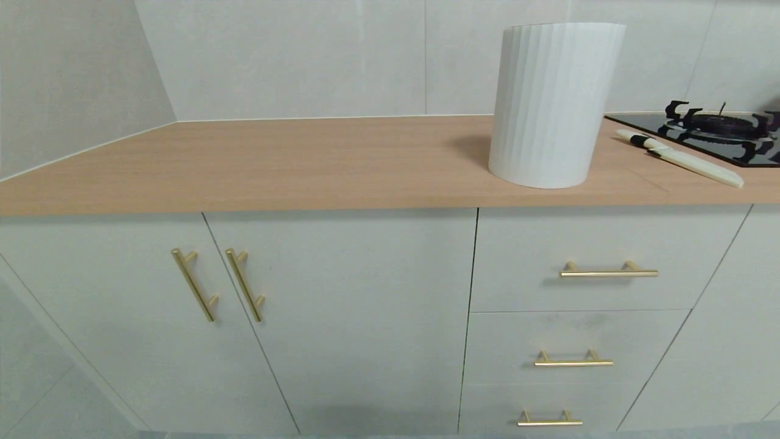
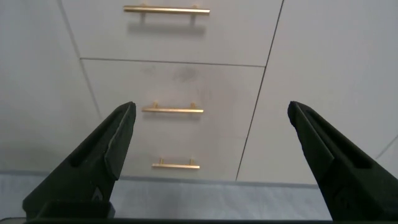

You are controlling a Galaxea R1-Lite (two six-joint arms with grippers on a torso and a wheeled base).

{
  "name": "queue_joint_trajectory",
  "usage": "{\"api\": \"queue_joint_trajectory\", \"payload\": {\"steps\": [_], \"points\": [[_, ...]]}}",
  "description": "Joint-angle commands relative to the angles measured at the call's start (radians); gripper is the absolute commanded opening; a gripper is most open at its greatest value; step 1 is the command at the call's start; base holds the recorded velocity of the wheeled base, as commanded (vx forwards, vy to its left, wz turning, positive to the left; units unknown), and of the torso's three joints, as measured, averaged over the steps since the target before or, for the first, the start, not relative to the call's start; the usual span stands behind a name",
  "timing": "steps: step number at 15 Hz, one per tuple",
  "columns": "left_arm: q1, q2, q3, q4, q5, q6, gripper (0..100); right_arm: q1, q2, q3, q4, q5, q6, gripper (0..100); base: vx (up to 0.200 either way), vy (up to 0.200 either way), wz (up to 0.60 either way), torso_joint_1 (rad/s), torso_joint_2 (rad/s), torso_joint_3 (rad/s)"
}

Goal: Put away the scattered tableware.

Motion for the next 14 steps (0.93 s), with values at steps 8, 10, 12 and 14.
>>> {"api": "queue_joint_trajectory", "payload": {"steps": [8, 10, 12, 14], "points": [[0.000, 0.001, 0.000, 0.000, 0.000, -0.002, 100, 0.000, 0.001, 0.000, 0.000, 0.000, 0.001, 100, 0.100, 0.000, 0.00, 0.002, 0.00, 0.002], [0.000, 0.001, 0.000, 0.000, 0.000, -0.002, 100, 0.000, 0.001, 0.000, 0.000, 0.000, 0.001, 100, 0.000, 0.000, 0.00, 0.000, 0.00, 0.000], [0.000, 0.001, 0.000, 0.000, 0.000, -0.002, 100, 0.000, 0.001, 0.000, 0.000, 0.000, 0.001, 100, 0.000, 0.000, 0.00, 0.000, 0.00, 0.000], [0.000, 0.001, 0.000, -0.001, 0.000, -0.002, 100, 0.000, 0.001, 0.000, 0.000, 0.000, 0.001, 100, 0.000, 0.000, 0.00, 0.000, 0.00, 0.000]]}}
